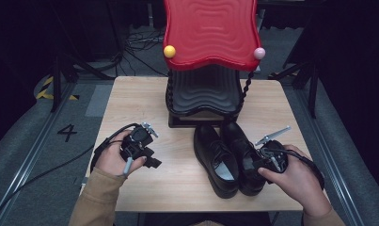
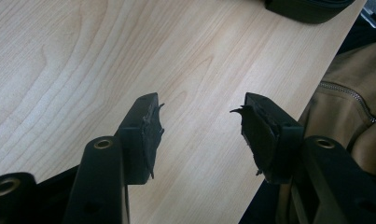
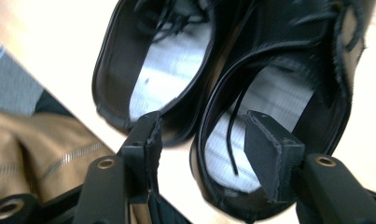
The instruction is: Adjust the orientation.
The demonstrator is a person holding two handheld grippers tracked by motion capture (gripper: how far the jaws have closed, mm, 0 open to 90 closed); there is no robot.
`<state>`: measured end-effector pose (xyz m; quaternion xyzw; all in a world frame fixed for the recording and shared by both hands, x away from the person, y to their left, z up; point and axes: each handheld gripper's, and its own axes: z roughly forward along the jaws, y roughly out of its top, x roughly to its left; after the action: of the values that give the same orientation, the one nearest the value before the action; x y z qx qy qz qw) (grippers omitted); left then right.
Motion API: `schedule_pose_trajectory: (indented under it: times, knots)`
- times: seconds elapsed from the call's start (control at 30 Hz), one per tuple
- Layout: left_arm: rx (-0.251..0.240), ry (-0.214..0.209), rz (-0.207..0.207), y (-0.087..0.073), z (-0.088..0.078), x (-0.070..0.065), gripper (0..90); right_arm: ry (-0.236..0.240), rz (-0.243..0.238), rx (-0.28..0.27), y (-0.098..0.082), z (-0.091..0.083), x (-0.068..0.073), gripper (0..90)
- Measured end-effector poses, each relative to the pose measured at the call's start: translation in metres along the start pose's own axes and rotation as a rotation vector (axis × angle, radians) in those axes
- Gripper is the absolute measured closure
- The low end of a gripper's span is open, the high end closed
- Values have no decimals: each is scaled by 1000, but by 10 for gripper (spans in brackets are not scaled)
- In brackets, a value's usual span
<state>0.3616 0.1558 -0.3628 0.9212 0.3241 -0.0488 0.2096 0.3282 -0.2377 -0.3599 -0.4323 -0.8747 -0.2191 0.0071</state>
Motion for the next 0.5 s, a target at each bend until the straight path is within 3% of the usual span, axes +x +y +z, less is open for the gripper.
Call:
schedule_pose_trajectory:
  times: [0.13,0.5]
  knots:
    - [0,0,-11,-2,0,0,477,-22,56,-16,7,11,0,445]
    - [-6,10,-32,-10,-2,2,477,-63,99,32,23,49,1,425]
